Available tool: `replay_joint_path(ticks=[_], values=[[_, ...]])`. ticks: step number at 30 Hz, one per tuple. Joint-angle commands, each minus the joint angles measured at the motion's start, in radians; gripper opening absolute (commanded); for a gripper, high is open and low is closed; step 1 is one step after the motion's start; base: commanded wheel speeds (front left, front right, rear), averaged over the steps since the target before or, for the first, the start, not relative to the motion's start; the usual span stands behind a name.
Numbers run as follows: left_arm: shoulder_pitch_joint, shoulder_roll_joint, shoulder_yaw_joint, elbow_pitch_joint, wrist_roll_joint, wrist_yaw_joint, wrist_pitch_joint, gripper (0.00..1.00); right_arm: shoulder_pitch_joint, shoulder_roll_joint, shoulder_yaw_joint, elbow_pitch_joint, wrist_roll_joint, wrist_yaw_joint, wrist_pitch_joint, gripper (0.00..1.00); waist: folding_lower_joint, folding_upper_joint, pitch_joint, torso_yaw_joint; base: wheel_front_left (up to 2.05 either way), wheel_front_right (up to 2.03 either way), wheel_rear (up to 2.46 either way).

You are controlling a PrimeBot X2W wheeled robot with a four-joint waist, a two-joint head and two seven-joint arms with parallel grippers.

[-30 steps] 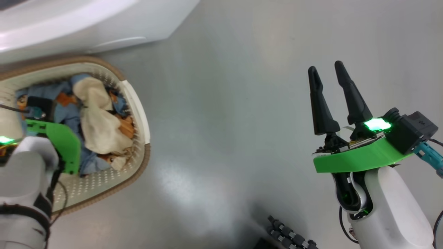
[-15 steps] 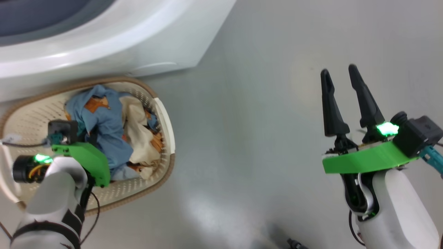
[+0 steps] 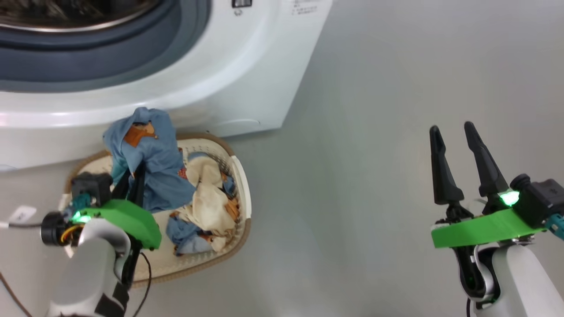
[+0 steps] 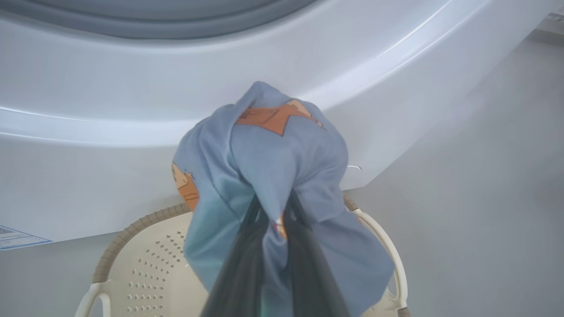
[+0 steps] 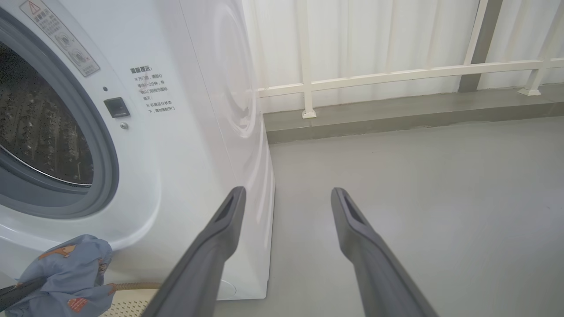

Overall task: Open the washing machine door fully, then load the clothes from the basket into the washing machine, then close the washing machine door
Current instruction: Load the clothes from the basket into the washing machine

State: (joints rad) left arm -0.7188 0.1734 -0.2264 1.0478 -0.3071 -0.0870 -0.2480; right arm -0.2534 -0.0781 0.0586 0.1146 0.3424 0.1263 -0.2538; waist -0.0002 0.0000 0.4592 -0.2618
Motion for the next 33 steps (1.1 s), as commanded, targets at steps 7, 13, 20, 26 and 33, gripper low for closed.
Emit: replay_joint_path(ticks=[7, 13, 20, 26, 33], values=[[0.177, 0.015, 0.109, -0.282, 0.029, 0.015, -0.014, 0.00, 0.066, -0.039, -0.005, -0.012, -0.009, 0.004, -0.008, 1.00, 0.0002, 0.0000, -0.141, 0.071, 0.00, 0.00, 0.00], [0.289, -0.009, 0.174, -0.465, 0.064, 0.011, -0.014, 0.00, 0.110, -0.059, -0.011, -0.005, -0.009, 0.004, -0.008, 1.00, 0.0002, 0.0000, -0.208, 0.099, 0.00, 0.00, 0.00], [0.422, -0.045, 0.235, -0.659, 0.105, 0.000, -0.014, 0.00, 0.152, -0.075, -0.022, -0.001, -0.008, 0.004, -0.008, 1.00, 0.0002, 0.0000, -0.269, 0.126, 0.00, 0.00, 0.00], [0.531, -0.076, 0.279, -0.794, 0.126, -0.005, -0.014, 0.00, 0.194, -0.085, -0.033, 0.000, -0.007, 0.004, -0.008, 1.00, 0.0002, 0.0000, -0.315, 0.146, 0.00, 0.00, 0.00], [0.642, -0.101, 0.312, -0.911, 0.140, -0.004, -0.014, 0.00, 0.222, -0.091, -0.036, -0.001, -0.005, 0.004, -0.008, 1.00, 0.0002, 0.0000, -0.345, 0.153, 0.00, 0.00, 0.00]])
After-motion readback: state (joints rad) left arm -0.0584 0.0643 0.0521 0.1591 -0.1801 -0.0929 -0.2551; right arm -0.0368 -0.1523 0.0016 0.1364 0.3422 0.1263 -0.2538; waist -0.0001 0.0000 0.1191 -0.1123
